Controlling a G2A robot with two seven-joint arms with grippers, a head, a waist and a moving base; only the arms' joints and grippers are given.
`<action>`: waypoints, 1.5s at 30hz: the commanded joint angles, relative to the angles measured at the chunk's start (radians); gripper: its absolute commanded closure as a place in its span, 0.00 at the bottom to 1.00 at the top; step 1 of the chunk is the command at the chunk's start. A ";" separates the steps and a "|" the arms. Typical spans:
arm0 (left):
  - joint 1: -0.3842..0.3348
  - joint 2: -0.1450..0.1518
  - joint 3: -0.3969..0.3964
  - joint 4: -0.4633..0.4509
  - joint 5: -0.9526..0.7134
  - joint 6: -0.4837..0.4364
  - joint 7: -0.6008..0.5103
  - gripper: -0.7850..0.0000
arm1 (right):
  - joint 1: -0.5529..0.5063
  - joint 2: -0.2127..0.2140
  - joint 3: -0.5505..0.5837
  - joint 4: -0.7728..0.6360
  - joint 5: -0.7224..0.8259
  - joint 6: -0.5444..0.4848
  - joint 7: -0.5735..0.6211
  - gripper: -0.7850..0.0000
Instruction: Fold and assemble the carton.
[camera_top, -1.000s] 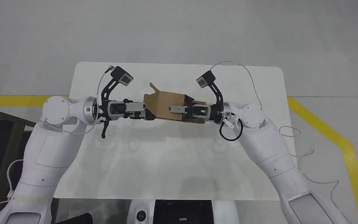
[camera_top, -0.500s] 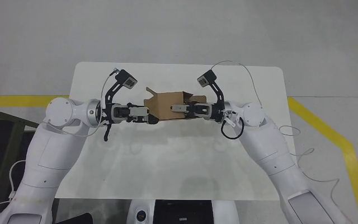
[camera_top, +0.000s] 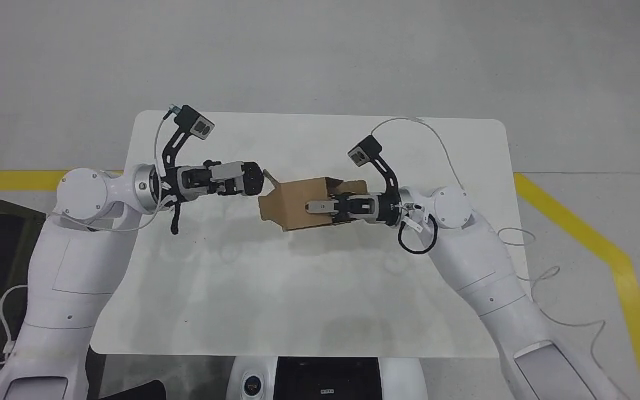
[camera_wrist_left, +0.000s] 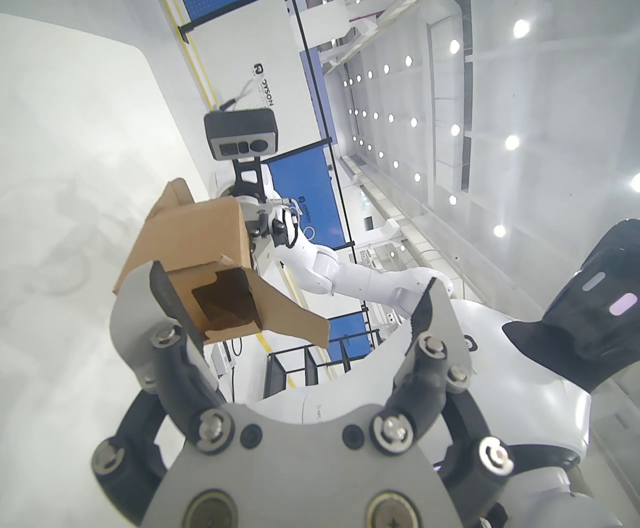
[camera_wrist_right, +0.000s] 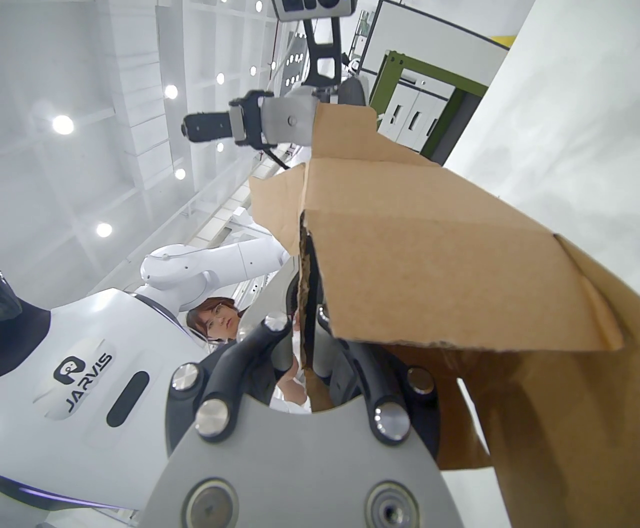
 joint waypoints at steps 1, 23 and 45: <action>-0.006 0.000 -0.003 0.008 0.011 -0.005 0.009 0.00 | 0.000 -0.001 -0.007 0.000 0.002 0.004 0.020 1.00; -0.011 -0.001 0.014 0.007 -0.021 0.005 -0.026 0.00 | 0.004 -0.010 -0.009 0.019 -0.005 -0.025 -0.053 1.00; -0.023 -0.008 0.057 -0.013 -0.031 0.010 -0.033 0.00 | 0.010 -0.032 -0.057 -0.001 -0.008 -0.027 -0.094 1.00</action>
